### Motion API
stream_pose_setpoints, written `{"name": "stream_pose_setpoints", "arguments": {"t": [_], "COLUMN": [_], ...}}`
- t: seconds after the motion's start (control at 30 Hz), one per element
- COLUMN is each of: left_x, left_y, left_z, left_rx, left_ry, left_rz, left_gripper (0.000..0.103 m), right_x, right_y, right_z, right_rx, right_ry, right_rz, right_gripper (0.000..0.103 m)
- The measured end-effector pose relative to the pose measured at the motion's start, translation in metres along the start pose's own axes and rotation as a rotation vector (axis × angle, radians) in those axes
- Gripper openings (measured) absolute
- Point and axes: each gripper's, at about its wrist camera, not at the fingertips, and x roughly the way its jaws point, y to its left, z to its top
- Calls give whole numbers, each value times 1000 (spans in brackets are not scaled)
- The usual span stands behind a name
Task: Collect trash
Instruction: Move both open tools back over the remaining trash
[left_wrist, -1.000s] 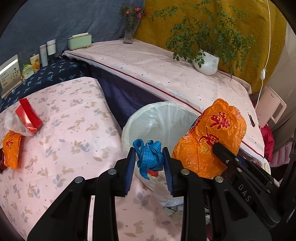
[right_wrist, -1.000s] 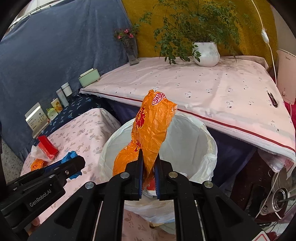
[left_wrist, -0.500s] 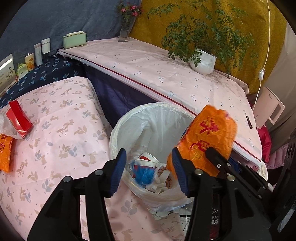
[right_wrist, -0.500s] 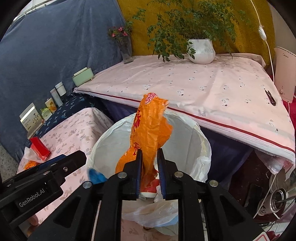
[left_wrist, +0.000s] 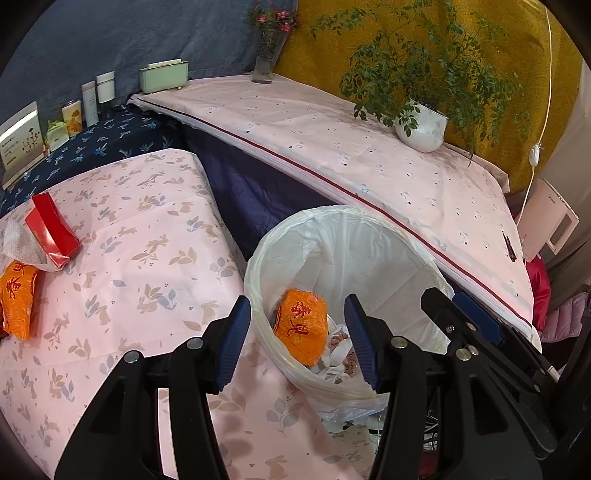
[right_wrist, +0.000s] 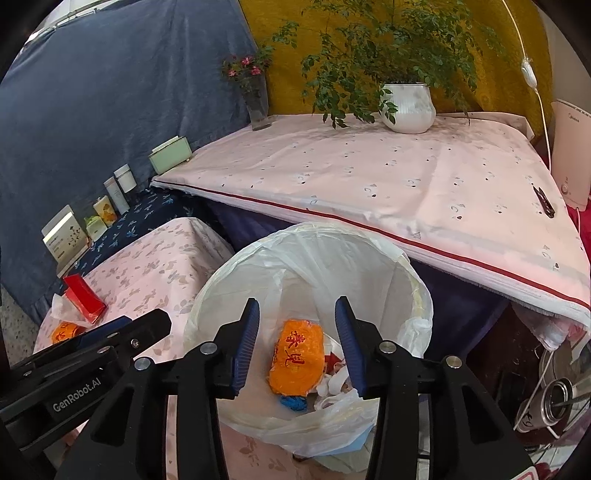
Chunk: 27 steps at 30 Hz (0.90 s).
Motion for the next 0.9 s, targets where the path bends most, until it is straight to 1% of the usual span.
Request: {"name": "stream_pose_setpoints", "arguments": {"t": [0.2,0.33,0.8,0.83,0.9], "left_x": [-9,-15,-40,-41,-46], "left_y": [12,23,85,89,99], "left_z": [0,-1,-12,-13,-15], "left_rx": [-21,-36,-138,-146,-165], "left_ry": [-14,-26,-54,-55,-62], "left_rz": [18,33,97,100,112], "left_gripper": [50,50,51,52,57], "right_x": [-4,-7,-12,-12,-12], "right_y": [12,21,70,74,83], "right_z": [-2,-4,-16,-17,-20], "right_rx": [-20,-31,-101,-106,-119], "right_ry": [1,-5,15,17,21], "right_rz": [12,20,71,75,82], "right_gripper": [44,50,50,50,53]}}
